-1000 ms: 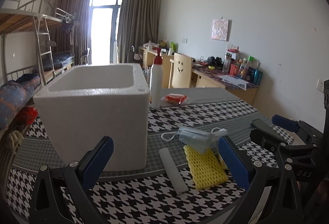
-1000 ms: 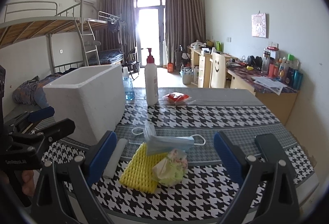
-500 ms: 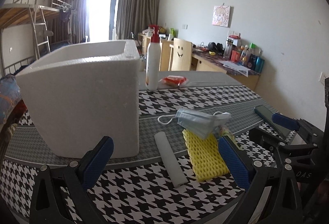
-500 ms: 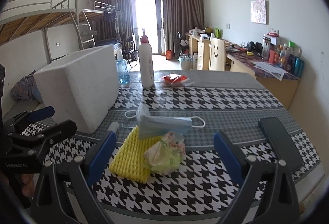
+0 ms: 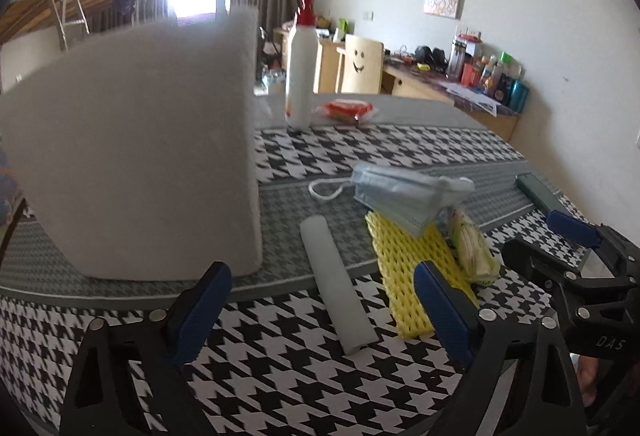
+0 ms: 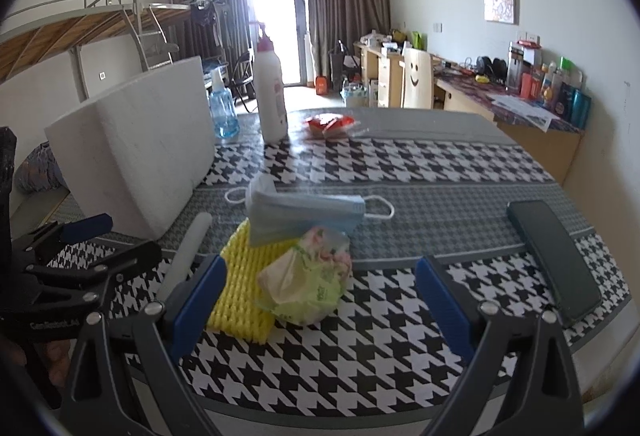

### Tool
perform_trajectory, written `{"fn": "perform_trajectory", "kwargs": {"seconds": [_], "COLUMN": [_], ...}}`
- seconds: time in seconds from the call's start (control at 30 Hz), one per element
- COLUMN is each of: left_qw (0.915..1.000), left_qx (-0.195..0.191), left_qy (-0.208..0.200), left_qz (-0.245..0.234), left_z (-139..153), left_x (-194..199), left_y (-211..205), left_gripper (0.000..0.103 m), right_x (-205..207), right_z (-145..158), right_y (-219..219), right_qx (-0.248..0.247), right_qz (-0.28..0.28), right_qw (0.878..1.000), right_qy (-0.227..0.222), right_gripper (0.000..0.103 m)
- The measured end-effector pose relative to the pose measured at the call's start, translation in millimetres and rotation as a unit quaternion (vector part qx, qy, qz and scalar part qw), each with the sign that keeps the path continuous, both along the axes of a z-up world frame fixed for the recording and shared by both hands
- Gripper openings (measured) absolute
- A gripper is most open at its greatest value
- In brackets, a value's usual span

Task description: Organize soft objects

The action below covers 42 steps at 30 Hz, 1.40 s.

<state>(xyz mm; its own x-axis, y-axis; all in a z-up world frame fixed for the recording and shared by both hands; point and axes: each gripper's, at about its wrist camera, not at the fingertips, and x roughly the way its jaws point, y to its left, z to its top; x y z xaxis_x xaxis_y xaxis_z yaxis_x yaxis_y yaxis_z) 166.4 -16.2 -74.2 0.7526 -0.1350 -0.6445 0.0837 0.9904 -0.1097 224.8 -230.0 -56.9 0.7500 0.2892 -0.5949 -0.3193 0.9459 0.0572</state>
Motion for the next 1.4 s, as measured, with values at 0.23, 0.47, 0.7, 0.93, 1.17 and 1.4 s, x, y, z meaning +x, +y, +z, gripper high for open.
{"fn": "perform_trajectory", "kwargs": {"seconds": [0.23, 0.47, 0.7, 0.93, 1.17, 1.4], "left_qw": [0.9996, 0.9985, 0.998, 0.9973, 0.9973, 0.997], "left_qx": [0.016, 0.02, 0.024, 0.035, 0.037, 0.044], "left_qy": [0.021, 0.049, 0.057, 0.062, 0.064, 0.062], "left_qz": [-0.001, -0.012, -0.016, -0.017, -0.008, -0.015], "left_z": [-7.1, -16.3, -20.5, -24.8, -25.5, -25.8], "left_x": [3.6, 15.5, 20.7, 23.1, 24.8, 24.9], "left_y": [-3.8, -10.1, -15.5, -18.0, -14.9, -17.8], "left_gripper": [0.086, 0.068, 0.058, 0.047, 0.037, 0.033], "right_x": [3.4, 8.3, 10.9, 17.6, 24.8, 29.4], "right_z": [-5.3, -12.4, -19.5, -25.8, -29.4, -34.9], "right_y": [-4.6, -7.0, -4.3, -7.1, -13.6, -5.0], "right_qx": [0.006, 0.006, 0.001, 0.011, 0.05, 0.07], "right_qz": [-0.009, -0.01, -0.001, -0.001, 0.011, 0.029], "right_qw": [1.0, 1.0, 0.999, 0.998, 0.995, 0.991], "right_qy": [0.016, 0.029, 0.041, 0.061, 0.086, 0.107], "right_gripper": [0.097, 0.097, 0.097, 0.097, 0.084, 0.083]}}
